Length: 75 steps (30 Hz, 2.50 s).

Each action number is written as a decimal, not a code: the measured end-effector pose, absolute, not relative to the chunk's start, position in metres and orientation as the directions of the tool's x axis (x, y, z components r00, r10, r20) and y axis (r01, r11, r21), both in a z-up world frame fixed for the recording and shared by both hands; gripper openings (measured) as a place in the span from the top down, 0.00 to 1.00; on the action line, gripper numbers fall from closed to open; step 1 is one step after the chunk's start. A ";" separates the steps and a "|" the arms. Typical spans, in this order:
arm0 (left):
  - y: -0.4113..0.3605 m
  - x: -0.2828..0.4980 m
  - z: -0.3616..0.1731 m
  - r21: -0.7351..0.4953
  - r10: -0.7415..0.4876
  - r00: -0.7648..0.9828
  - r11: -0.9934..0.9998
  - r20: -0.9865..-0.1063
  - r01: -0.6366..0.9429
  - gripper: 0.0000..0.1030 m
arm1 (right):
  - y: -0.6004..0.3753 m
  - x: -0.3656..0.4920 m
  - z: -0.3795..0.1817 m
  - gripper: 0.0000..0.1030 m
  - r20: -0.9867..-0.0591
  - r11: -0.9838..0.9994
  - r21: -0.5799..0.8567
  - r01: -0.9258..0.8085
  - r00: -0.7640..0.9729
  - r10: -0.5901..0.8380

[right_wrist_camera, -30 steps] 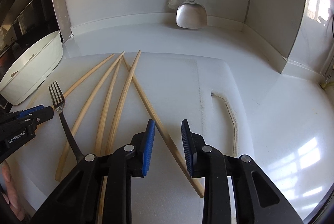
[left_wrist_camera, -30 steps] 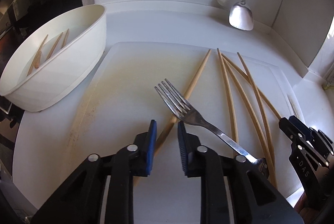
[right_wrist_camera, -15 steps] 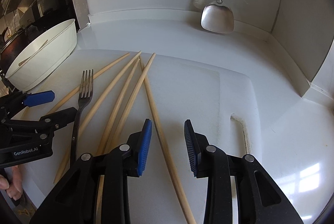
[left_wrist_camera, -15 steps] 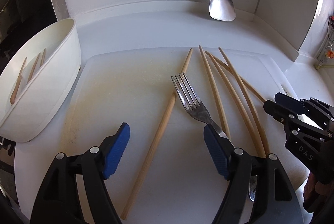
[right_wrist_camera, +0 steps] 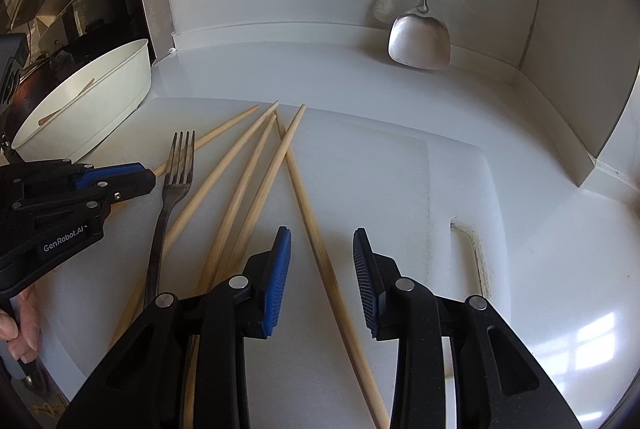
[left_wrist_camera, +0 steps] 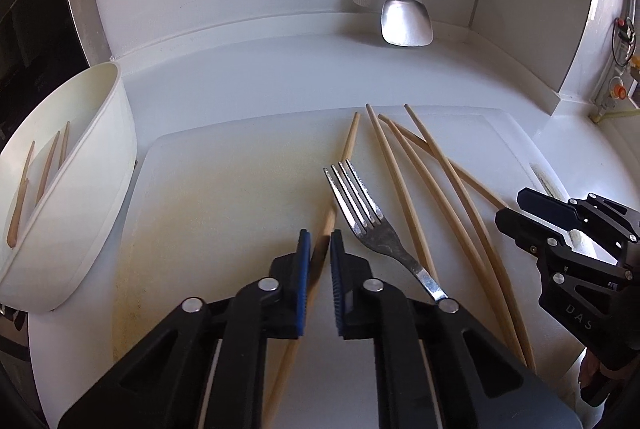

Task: Organize utensils
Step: 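Close the right tool on another wooden chopstick, then lift the chopstick with the right tool and carry it over the basin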

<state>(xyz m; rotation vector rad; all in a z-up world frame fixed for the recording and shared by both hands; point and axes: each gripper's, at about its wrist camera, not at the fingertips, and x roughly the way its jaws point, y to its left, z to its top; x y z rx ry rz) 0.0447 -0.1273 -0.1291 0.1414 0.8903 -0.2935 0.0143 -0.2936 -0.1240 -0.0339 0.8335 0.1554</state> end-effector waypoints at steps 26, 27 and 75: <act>-0.110 0.028 -0.103 -0.122 -0.238 0.554 0.963 -0.798 0.238 0.93 | -0.311 -0.012 -0.098 0.94 -0.705 0.985 0.173 -0.024 0.694 0.141; -0.109 0.026 -0.097 -0.125 -0.240 0.558 0.963 -0.794 0.237 0.93 | -0.310 -0.014 -0.093 0.94 -0.703 0.985 0.172 -0.026 0.697 0.141; 0.202 0.115 -0.045 -0.244 -0.150 0.561 0.965 -0.814 -0.097 0.93 | 0.038 0.143 -0.036 0.94 -0.778 0.865 0.236 -0.443 0.447 0.442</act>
